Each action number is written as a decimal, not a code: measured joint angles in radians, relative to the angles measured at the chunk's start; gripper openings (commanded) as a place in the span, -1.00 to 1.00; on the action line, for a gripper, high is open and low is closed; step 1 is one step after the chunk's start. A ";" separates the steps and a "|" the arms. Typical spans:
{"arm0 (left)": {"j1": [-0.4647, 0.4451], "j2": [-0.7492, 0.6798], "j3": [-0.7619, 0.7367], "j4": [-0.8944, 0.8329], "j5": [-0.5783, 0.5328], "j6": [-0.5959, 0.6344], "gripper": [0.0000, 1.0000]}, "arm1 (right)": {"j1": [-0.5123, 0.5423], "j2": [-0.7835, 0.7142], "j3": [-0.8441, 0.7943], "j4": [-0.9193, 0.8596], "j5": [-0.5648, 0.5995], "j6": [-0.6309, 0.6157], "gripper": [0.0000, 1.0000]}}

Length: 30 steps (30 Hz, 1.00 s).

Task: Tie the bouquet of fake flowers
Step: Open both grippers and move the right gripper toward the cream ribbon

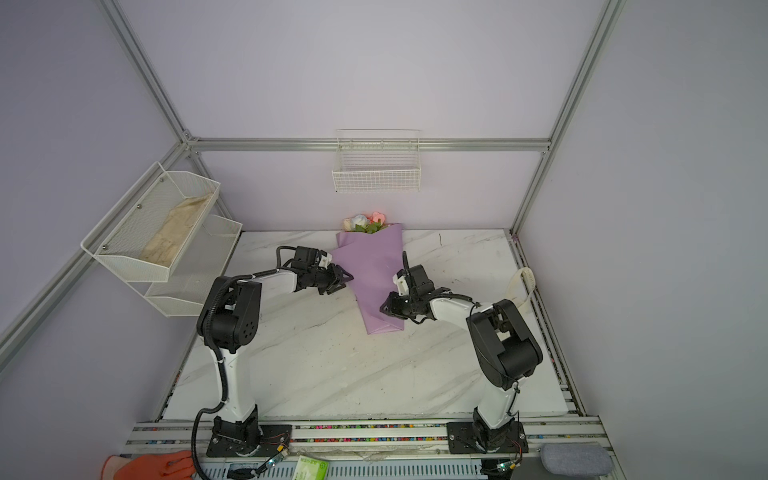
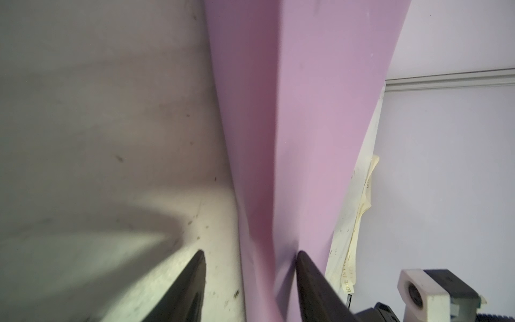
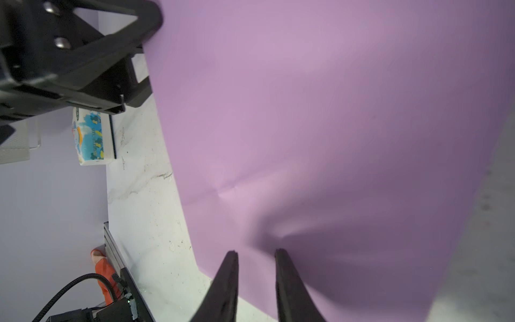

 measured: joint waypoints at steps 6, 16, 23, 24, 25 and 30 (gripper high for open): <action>0.005 -0.138 -0.120 -0.034 -0.047 0.008 0.35 | 0.032 0.080 0.062 -0.012 0.023 -0.001 -0.40; 0.005 -0.387 -0.232 -0.074 -0.089 0.027 0.36 | -0.008 -0.175 0.023 -0.038 0.135 0.029 -0.17; 0.004 -0.467 -0.263 -0.077 -0.083 0.027 0.30 | -0.073 -0.274 -0.039 -0.071 0.236 0.037 -0.16; 0.002 -0.472 -0.266 -0.077 -0.081 0.027 0.29 | -0.079 -0.283 -0.048 -0.089 0.268 0.041 -0.16; -0.001 -0.480 -0.270 -0.078 -0.080 0.027 0.30 | -0.086 -0.303 -0.064 -0.110 0.303 0.048 -0.15; -0.049 -0.509 -0.276 -0.081 -0.079 0.029 0.28 | -0.187 -0.487 -0.173 -0.188 0.435 0.087 -0.18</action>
